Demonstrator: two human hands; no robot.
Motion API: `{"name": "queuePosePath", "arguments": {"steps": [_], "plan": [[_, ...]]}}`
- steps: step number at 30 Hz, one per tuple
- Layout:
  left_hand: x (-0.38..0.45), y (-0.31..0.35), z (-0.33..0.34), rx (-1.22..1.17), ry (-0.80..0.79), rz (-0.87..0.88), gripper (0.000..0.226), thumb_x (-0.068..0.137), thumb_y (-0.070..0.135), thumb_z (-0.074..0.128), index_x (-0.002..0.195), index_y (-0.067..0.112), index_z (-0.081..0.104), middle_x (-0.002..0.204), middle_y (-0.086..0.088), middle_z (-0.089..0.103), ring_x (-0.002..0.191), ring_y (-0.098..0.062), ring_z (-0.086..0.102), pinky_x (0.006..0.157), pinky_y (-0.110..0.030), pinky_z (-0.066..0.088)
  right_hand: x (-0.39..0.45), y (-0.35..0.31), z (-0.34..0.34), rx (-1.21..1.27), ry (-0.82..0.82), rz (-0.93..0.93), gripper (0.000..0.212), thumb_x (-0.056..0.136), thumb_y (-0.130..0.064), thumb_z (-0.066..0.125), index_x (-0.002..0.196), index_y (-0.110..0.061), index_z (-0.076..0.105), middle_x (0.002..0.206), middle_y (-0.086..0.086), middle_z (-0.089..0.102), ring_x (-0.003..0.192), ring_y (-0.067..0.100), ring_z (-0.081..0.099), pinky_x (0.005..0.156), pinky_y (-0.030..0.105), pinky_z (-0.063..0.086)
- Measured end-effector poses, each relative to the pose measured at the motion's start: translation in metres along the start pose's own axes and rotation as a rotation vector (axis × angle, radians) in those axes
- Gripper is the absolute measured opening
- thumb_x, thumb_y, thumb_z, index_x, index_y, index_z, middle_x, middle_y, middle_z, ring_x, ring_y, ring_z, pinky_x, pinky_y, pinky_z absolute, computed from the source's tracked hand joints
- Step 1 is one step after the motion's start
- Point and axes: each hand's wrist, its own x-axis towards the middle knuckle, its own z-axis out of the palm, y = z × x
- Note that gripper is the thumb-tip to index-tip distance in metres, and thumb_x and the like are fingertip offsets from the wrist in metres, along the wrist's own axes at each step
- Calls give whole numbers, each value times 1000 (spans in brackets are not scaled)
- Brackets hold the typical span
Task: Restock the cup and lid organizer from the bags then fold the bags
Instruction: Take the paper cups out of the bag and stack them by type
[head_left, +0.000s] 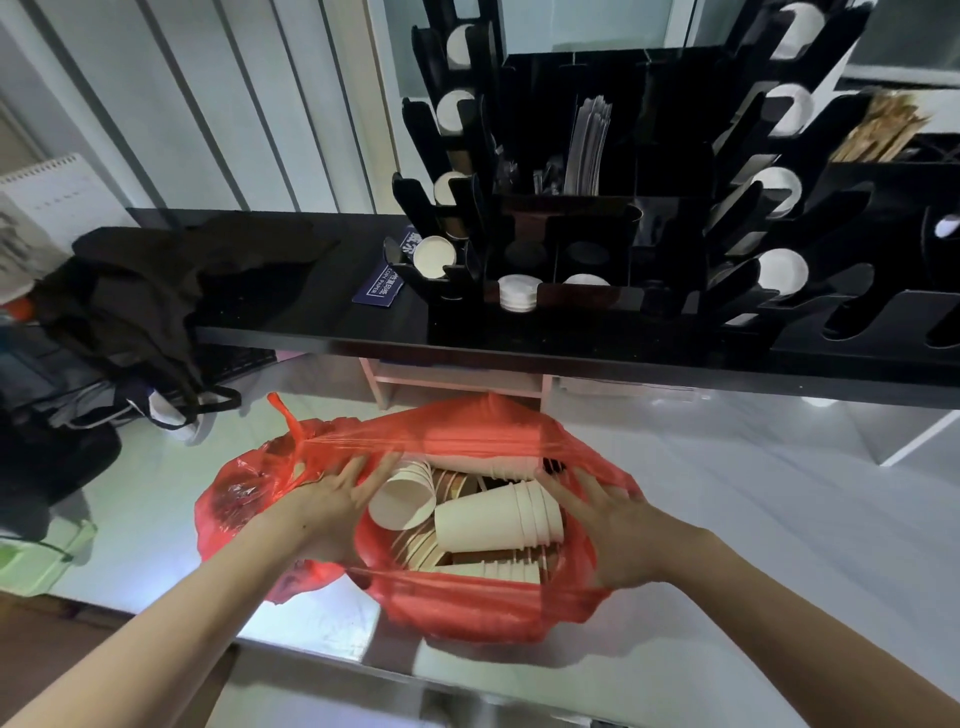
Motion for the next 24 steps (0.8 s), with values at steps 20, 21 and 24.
{"name": "queuePosePath", "arguments": {"steps": [20,21,24], "plan": [[37,-25,-25,-727,317,195,98,82,87,36,153,22,18,133,2,46,129,-20,50,102,-27,37,37,12,-27,311,47,26,148,61,-66,88,151,-57,-29,169,-21,-18,159,18,4,116,38,43],[41,-28,-25,-767,326,143,100,80,91,30,152,22,20,135,-1,49,126,-20,52,102,-31,39,40,14,-28,357,52,24,148,60,-68,89,152,-57,-26,169,-22,-17,159,16,5,119,38,40],[52,-34,-23,-785,321,71,82,93,78,29,155,25,20,156,-8,43,134,-22,49,113,-41,38,47,18,-34,481,143,0,144,58,-72,90,158,-54,-12,170,-25,-4,157,7,8,127,41,26]]}}
